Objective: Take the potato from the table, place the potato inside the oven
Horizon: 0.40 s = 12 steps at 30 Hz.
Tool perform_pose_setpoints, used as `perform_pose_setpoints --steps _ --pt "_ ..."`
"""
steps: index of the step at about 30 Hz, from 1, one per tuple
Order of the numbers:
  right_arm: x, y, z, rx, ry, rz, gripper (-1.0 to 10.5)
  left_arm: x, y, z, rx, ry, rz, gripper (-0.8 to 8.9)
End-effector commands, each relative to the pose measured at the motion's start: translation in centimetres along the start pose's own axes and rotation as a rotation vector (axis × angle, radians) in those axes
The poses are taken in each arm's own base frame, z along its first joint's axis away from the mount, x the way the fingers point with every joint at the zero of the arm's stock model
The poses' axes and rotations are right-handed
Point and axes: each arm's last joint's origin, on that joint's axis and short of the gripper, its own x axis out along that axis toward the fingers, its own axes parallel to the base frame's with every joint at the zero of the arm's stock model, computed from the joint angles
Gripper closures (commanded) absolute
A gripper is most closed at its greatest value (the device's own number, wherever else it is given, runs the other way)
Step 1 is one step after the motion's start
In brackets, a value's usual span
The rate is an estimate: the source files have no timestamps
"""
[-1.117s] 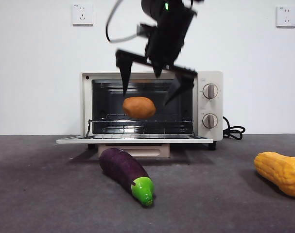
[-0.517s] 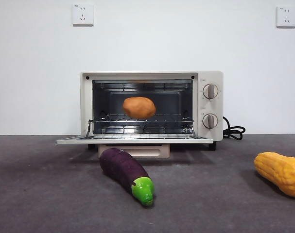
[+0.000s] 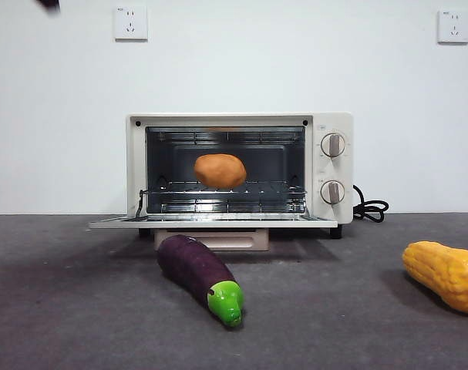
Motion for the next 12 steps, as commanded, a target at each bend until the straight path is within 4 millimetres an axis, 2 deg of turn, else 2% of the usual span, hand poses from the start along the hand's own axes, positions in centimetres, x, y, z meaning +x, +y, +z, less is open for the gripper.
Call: perform_pose_setpoints --steps 1,6,9,12 --pt "-1.2 -0.5 -0.7 0.01 -0.005 0.024 9.5 3.2 -0.1 -1.6 -0.068 0.053 -0.007 8.19" --pt "-4.0 -1.4 -2.0 0.056 -0.059 0.166 9.5 7.2 0.4 -3.7 -0.182 0.053 0.015 8.19" --pt "-5.2 -2.0 -2.7 0.085 -0.091 0.186 9.5 8.9 1.9 -4.6 -0.281 0.057 0.001 8.19" --pt "-6.1 -2.4 -3.2 0.108 -0.115 0.204 9.5 10.5 4.1 -5.1 -0.405 0.081 -0.097 8.19"
